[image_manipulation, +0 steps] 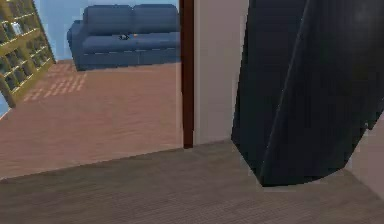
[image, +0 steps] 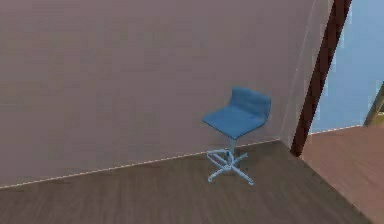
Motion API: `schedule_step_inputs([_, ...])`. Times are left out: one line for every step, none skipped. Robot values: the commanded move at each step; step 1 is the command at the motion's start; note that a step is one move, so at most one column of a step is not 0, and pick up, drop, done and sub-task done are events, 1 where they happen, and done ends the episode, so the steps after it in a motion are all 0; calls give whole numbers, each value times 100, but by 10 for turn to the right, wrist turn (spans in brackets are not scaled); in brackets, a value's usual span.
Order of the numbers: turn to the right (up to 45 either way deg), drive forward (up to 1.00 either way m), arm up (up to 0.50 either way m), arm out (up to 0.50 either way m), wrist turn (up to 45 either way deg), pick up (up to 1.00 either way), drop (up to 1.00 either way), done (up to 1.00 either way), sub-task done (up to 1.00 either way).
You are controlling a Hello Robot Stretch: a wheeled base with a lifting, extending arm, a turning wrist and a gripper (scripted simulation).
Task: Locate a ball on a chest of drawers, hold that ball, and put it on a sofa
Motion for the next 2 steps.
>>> schedule_step_inputs([450,0,0,0,0,0,0,0,0])
schedule_step_inputs([180,0,0,0,0,0,0,0,0])
